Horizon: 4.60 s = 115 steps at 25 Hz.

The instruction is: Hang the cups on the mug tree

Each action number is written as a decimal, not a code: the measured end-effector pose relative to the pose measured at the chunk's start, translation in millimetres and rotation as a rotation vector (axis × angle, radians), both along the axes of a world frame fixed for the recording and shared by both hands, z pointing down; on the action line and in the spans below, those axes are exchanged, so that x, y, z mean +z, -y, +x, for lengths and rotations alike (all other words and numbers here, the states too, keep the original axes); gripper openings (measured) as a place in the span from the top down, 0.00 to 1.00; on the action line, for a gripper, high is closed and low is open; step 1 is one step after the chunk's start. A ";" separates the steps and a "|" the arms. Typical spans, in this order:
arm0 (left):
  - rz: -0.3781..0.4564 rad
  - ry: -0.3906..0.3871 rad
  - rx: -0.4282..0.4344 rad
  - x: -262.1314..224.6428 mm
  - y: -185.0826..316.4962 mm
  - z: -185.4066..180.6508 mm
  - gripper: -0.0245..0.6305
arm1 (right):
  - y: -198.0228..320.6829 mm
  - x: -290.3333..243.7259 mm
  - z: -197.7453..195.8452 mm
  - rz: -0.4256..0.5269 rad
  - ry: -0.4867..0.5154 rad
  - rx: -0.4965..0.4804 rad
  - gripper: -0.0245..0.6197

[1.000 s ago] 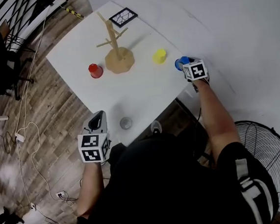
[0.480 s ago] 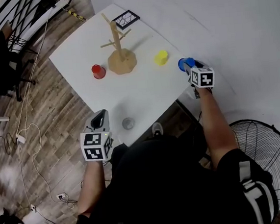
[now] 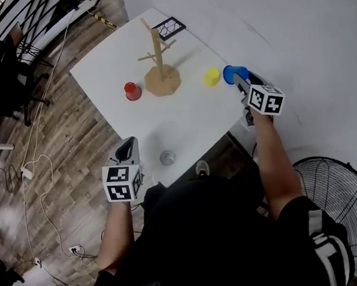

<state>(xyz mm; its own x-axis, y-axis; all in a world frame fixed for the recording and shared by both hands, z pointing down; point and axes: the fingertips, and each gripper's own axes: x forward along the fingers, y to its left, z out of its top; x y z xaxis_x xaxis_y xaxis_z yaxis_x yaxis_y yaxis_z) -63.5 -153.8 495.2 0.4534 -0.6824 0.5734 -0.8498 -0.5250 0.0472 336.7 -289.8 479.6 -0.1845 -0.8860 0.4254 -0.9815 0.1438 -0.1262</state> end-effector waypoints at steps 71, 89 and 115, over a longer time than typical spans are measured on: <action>0.000 -0.013 -0.016 12.1 3.7 -16.7 0.94 | 76.3 -44.4 -174.3 0.069 -0.066 -0.371 0.63; -0.025 0.000 0.015 13.1 1.2 -1.2 0.94 | 31.6 66.7 -90.0 -0.096 -0.292 -0.249 0.64; -0.058 0.028 -0.038 17.3 2.0 -10.7 0.94 | 82.6 152.3 -53.0 -0.321 -0.323 -0.230 0.61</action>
